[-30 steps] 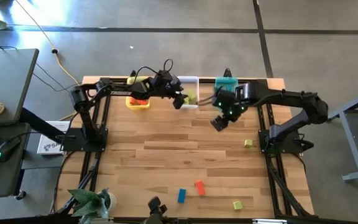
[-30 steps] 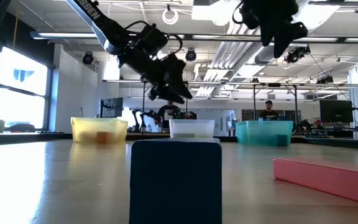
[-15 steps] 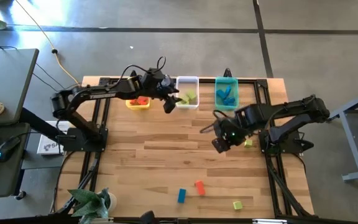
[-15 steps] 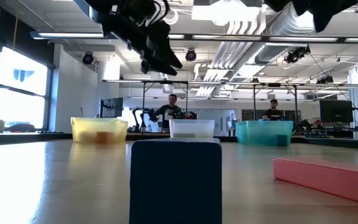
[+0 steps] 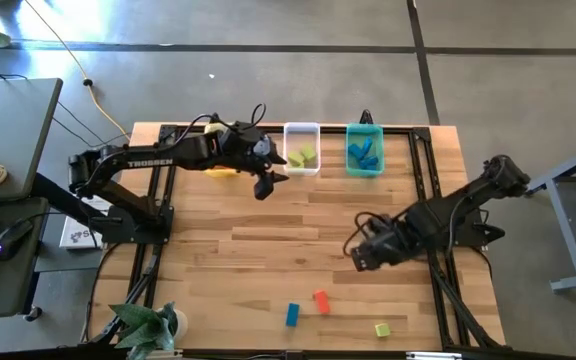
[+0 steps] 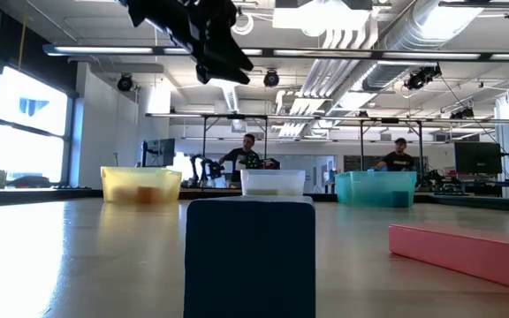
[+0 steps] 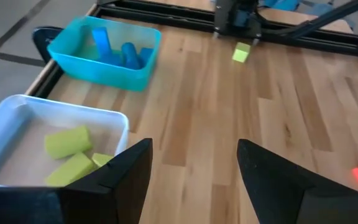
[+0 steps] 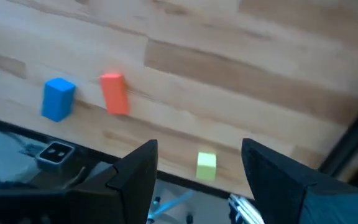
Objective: Sort & place blocks by color
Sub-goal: Put the green block into the transparent bin
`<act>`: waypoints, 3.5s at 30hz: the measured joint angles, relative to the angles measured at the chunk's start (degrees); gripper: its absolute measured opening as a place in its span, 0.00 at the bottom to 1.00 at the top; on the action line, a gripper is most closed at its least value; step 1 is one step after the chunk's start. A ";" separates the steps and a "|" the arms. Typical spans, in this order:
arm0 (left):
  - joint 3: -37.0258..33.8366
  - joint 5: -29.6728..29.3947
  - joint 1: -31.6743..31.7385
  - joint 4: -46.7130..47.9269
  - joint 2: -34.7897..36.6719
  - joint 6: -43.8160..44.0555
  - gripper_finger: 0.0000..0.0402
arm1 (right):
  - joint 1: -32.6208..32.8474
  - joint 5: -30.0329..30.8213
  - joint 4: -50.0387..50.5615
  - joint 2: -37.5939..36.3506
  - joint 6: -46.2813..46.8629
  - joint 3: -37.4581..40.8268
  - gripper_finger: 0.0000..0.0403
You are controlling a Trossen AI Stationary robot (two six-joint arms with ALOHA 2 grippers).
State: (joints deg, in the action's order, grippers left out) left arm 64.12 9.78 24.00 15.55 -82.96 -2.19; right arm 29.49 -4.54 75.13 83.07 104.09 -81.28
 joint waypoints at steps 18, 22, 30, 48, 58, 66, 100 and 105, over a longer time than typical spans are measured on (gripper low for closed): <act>0.00 -2.06 -7.38 1.59 0.00 3.46 0.56 | 14.32 -3.71 -10.98 14.51 13.16 0.00 0.55; 0.00 -2.45 -8.44 1.62 0.00 5.41 0.56 | 16.37 -5.60 -13.63 17.74 14.37 0.00 0.55; 0.00 -2.52 -11.12 1.78 0.00 8.04 0.56 | 20.04 -7.05 -15.91 23.14 17.74 0.00 0.55; 0.00 -6.16 -15.55 1.80 0.00 9.09 0.56 | 22.30 -6.01 -18.79 30.17 20.42 0.00 0.55; 0.00 -6.18 -15.48 1.80 0.00 6.72 0.55 | 21.91 -7.95 -21.90 33.63 20.60 0.00 0.50; 0.00 -6.45 -15.44 3.28 0.00 1.76 0.55 | 19.58 -9.08 -22.90 33.85 20.51 -0.02 0.26; 0.00 -34.94 -6.67 10.41 0.00 -12.93 0.55 | -24.51 16.19 -28.65 23.16 -32.66 0.02 0.26; 0.00 -33.75 -5.07 10.43 0.00 -8.03 0.55 | -33.06 13.73 -31.20 23.16 -49.00 0.02 0.26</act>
State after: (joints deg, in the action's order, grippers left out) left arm 64.12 -23.97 18.93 25.98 -82.96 -10.23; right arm -3.57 9.19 43.93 106.24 55.08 -81.25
